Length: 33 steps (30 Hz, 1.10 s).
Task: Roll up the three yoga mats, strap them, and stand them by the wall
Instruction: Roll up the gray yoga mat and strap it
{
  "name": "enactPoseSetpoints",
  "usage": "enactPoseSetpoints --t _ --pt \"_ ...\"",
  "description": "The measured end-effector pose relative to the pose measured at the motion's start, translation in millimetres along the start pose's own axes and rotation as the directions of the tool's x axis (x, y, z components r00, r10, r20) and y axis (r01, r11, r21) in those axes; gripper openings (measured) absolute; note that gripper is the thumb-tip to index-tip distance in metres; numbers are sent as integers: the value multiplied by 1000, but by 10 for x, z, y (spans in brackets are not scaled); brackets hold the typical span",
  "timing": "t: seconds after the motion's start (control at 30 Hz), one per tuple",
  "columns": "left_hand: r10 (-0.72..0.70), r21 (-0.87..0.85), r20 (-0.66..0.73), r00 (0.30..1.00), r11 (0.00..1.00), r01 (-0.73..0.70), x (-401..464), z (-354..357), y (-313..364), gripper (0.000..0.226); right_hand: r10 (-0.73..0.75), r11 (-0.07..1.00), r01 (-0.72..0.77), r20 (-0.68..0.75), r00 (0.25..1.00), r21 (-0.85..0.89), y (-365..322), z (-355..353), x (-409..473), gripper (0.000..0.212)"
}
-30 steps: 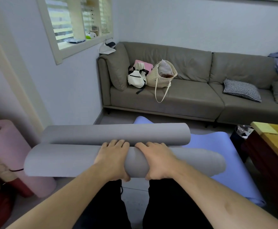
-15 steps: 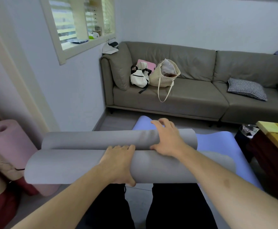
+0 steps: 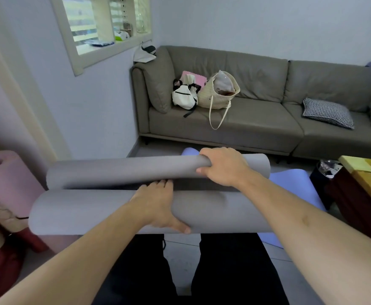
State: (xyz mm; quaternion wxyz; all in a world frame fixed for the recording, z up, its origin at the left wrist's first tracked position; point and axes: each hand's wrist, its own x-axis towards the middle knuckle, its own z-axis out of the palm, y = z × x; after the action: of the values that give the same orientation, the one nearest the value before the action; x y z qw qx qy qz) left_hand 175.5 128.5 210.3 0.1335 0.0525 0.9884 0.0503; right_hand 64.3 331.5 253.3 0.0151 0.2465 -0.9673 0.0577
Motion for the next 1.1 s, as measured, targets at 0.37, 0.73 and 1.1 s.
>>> enactPoseSetpoints --t 0.37,0.73,1.1 --pt "12 -78 -114 993 997 -21 -28 69 5 165 -236 969 236 -12 972 72 -307 300 -859 86" --pt "43 34 -213 976 999 -37 -52 148 6 173 -188 971 204 129 974 -122 -273 644 -686 98" --pt "41 115 -259 965 993 -11 -43 173 -4 157 -150 983 162 138 979 -81 -330 559 -607 110"
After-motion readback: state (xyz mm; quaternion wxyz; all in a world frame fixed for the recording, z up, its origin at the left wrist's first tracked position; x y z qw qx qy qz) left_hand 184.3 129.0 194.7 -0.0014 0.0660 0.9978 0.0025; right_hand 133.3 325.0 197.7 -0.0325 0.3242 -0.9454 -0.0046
